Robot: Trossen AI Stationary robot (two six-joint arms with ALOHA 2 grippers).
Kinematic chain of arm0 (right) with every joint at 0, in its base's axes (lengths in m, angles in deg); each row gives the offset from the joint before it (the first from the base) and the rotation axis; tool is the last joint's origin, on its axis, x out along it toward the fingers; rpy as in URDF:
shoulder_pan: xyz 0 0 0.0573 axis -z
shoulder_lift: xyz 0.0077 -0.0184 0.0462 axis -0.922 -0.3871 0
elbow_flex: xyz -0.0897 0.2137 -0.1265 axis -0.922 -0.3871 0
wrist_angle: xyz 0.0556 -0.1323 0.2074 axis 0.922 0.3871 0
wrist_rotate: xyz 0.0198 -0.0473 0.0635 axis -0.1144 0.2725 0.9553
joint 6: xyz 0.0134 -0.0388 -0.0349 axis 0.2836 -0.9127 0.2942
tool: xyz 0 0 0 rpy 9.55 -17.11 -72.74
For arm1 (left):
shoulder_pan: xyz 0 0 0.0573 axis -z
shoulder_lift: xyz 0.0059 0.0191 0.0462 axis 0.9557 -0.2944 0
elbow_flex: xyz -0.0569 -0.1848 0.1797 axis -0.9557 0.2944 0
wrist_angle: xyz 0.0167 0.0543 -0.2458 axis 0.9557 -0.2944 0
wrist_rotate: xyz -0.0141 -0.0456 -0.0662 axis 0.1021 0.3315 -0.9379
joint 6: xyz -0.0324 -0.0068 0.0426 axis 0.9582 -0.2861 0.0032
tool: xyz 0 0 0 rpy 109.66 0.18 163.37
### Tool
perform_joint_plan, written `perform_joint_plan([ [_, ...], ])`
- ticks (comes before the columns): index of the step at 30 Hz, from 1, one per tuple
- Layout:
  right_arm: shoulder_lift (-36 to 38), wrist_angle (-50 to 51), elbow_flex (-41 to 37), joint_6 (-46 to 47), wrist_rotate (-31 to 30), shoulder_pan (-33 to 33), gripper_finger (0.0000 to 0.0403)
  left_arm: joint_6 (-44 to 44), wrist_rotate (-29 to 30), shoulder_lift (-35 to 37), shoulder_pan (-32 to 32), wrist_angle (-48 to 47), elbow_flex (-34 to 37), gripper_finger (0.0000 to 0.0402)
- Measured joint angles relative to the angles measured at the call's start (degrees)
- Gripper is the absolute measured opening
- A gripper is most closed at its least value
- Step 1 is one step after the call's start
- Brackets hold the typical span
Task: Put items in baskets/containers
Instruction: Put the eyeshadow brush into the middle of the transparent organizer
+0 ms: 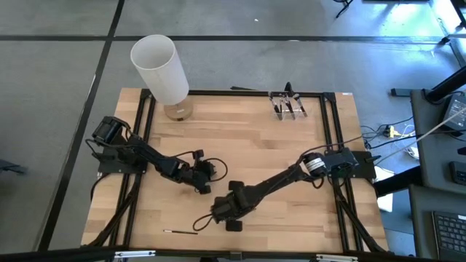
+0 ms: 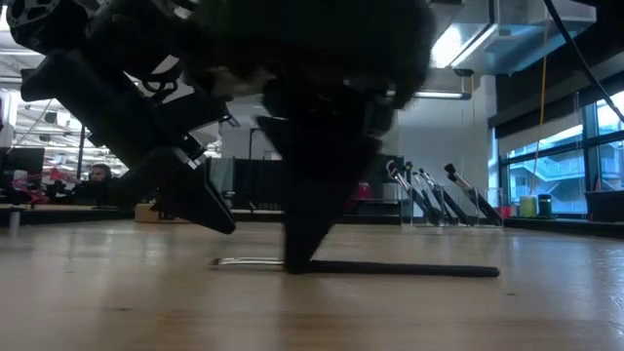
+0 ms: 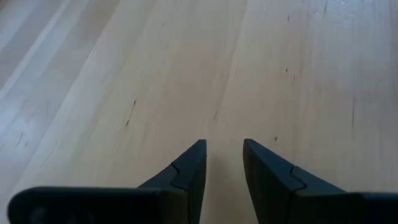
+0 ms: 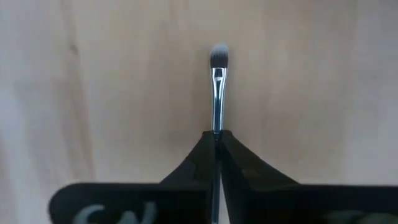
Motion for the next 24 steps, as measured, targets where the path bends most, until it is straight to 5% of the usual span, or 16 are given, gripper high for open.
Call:
perform_joint_plan([
  [10,12.9,22.7,-2.6,2.1,-19.1,5.4,0.0005,0.1,-0.5,0.0,0.0,-0.4,0.0,0.0102],
  [16,30.9,13.9,-19.6,1.1,-24.8,15.9,0.0006,0.1,-0.5,0.0,0.0,-0.6,0.0,0.0102],
  [19,41.2,5.8,-31.7,-2.8,-21.9,22.4,0.0006,0.1,-0.5,0.0,0.0,-1.3,0.0,0.0102],
  [24,53.0,-9.6,-48.0,-8.1,-5.4,29.3,0.0008,0.6,0.3,0.0,0.0,-3.3,0.0,0.0102],
])
